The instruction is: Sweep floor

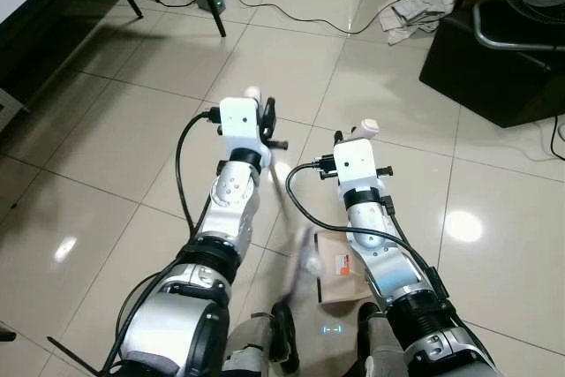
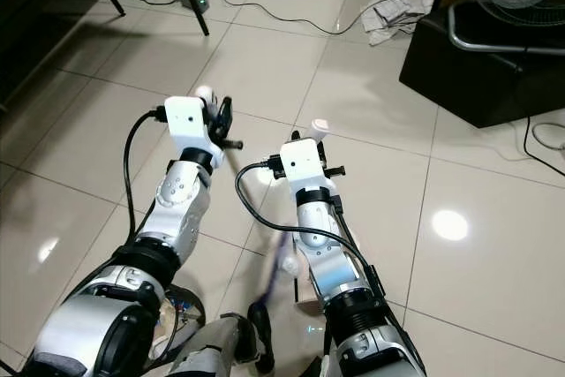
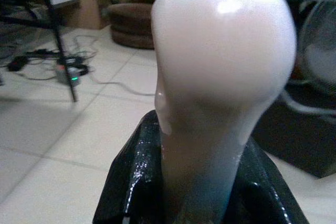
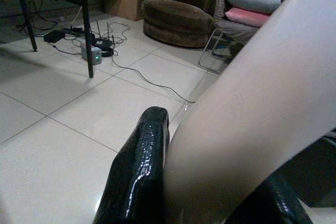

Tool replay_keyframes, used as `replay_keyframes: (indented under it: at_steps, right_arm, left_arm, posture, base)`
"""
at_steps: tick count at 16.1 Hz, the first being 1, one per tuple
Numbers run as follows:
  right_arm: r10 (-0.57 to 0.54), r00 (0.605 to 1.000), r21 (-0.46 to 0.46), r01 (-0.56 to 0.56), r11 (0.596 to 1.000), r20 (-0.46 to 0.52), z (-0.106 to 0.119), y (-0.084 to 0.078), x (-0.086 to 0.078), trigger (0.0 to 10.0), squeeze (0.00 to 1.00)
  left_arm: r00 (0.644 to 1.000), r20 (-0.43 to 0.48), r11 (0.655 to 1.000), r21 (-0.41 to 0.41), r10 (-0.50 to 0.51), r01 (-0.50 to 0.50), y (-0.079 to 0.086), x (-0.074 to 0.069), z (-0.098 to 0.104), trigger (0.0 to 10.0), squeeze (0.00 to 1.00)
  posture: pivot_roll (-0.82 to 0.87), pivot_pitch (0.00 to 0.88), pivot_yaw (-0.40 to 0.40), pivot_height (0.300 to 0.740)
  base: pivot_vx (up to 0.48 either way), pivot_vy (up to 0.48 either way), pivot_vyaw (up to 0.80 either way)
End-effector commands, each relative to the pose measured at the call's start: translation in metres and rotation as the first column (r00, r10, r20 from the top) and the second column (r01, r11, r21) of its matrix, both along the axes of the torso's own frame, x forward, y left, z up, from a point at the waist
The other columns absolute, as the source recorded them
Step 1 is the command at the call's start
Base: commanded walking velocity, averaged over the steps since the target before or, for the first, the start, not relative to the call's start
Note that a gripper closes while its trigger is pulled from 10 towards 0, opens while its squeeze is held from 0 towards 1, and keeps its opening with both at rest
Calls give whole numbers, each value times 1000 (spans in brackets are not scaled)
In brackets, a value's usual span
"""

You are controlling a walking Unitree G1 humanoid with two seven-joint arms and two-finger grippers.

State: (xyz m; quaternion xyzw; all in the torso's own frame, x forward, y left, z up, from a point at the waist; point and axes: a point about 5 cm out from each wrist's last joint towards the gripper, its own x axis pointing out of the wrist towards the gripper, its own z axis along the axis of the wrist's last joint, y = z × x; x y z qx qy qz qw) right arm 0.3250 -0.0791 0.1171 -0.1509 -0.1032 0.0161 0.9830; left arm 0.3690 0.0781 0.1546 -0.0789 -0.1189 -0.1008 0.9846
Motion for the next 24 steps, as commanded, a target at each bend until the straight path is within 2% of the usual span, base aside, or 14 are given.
replay_keyframes:
  at_steps: [1, 4, 7, 9, 11, 14, 16, 18, 19, 21, 24]
  right_arm:
    - [-7, 1000, 17, 7, 1000, -30, -9, 4, -4, 10000, 0]
    - [-37, 998, 45, 39, 998, -42, -10, -2, -1, 10000, 0]
    - [-83, 994, 130, 91, 987, -66, -10, -12, 1, 10000, 0]
    - [-111, 991, 175, 123, 977, -75, -9, -23, 4, 10000, 0]
    - [-131, 989, 198, 141, 970, -65, -4, -34, 5, 10000, 0]
    - [-145, 988, 230, 154, 961, -55, 8, -49, 8, 10000, 0]
    - [-136, 990, 245, 141, 959, -40, 18, -56, 9, 10000, 0]
    - [-120, 992, 261, 123, 958, -26, 29, -61, 8, 10000, 0]
    - [-91, 996, 286, 91, 954, -14, 40, -61, 4, 10000, 0]
    - [-61, 998, 304, 65, 951, -23, 45, -59, 2, 10000, 0]
    - [-21, 1000, 433, 28, 901, -22, 60, -55, -9, 10000, 0]
  left_arm:
    - [998, 42, 997, -62, -35, 38, -1, 2, 14, 10000, 0]
    - [994, 73, 991, -102, -82, 89, -7, 1, 23, 10000, 0]
    - [991, 89, 990, -89, -103, 111, -3, 1, 28, 10000, 0]
    - [989, 108, 994, -32, -104, 108, 9, 6, 35, 10000, 0]
    - [987, 119, 993, 65, -108, 101, 23, 12, 45, 10000, 0]
    - [989, 100, 987, 130, -108, 95, 42, 16, 54, 10000, 0]
    - [986, 90, 978, 171, -138, 122, 51, 12, 52, 10000, 0]
    - [992, 76, 980, 175, -105, 91, 63, 5, 41, 10000, 0]
    - [995, 66, 979, 195, -76, 62, 70, -6, 29, 10000, 0]
    - [997, 59, 980, 193, -57, 45, 72, -13, 24, 10000, 0]
    - [1000, 14, 977, 214, -16, 13, 78, -34, 7, 10000, 0]
  posture:
    - [-31, 312, 183, 740]
    - [-25, 289, 183, 740]
    - [-28, 249, 179, 740]
    - [-35, 204, 179, 740]
    - [-45, 172, 182, 740]
    - [-71, 117, 177, 740]
    - [-80, 91, 173, 740]
    - [-92, 55, 165, 740]
    - [-102, 31, 154, 740]
    - [-96, 16, 141, 740]
    - [-103, 0, 139, 740]
  base:
    - [0, 0, 0]
    - [0, 0, 0]
    - [0, 0, 0]
    - [0, 0, 0]
    - [0, 0, 0]
    - [0, 0, 0]
    - [0, 0, 0]
    - [0, 0, 0]
    - [0, 0, 0]
    - [0, 0, 0]
    - [0, -315, 0]
